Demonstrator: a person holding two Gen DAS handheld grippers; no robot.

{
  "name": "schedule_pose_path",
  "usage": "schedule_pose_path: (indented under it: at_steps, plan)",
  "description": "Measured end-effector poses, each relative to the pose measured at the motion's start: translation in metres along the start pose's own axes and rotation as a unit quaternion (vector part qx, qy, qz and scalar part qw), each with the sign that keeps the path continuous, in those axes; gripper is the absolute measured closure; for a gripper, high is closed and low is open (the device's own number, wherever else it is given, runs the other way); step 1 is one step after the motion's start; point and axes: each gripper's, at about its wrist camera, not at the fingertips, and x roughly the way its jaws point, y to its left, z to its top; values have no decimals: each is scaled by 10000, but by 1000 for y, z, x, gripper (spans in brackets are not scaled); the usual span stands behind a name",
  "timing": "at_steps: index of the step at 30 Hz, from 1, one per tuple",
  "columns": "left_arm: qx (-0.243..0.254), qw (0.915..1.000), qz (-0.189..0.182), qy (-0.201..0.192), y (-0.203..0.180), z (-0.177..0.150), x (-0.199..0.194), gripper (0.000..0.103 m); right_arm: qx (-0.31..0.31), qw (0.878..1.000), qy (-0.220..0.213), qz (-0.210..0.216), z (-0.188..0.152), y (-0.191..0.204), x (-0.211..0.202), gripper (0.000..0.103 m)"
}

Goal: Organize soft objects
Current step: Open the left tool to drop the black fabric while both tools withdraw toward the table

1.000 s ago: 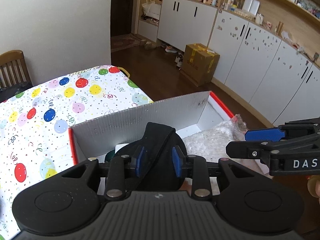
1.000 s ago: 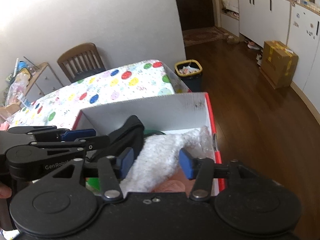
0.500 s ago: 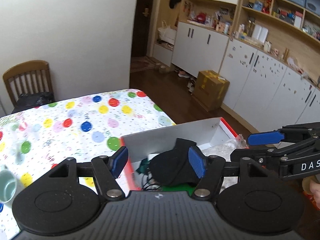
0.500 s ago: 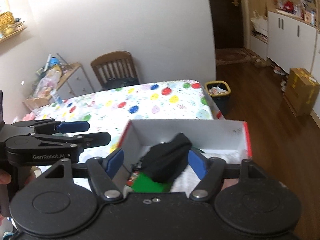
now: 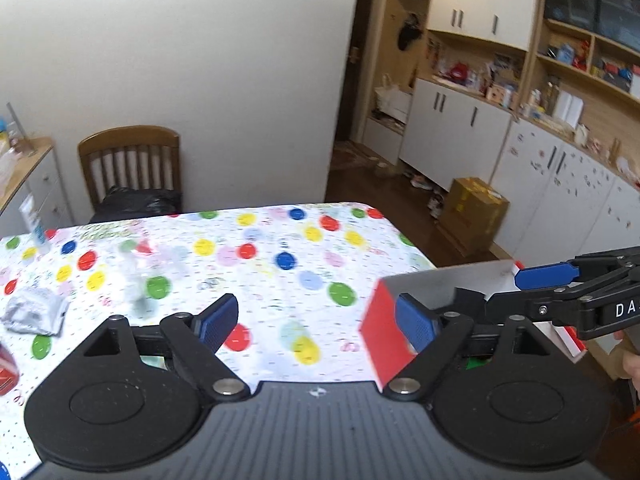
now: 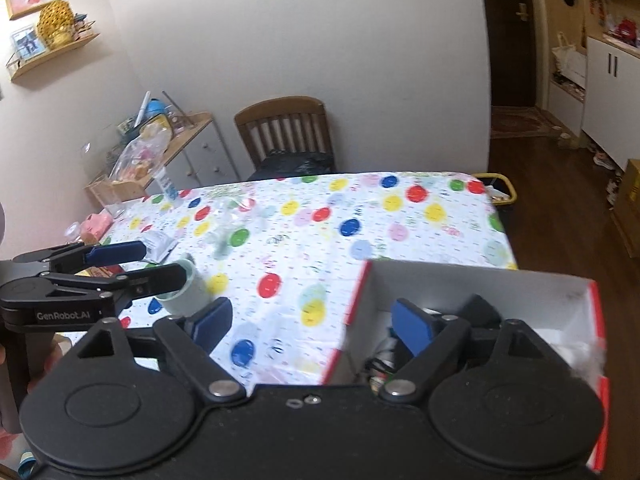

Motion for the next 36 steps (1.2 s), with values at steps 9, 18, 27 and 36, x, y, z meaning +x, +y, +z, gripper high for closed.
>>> schedule_pose_path:
  at_steps: [9,18,27,36]
  plan:
    - [-274,9992,278,-69,84,-7,-14,4,-82,9998,132,157,23,61,49,7]
    - [-696,9924,952,-336,174,-2,-12,0,-139,9994,292,156,56,113,112,4]
    - [-1262,9805,1487,-232,249,-3,19,0,-92,9984,542,124,84,148,182,4]
    - [-1680,9638,2071,-26,291,-3,69,0,-91,9953,950,144,98,166,240,4]
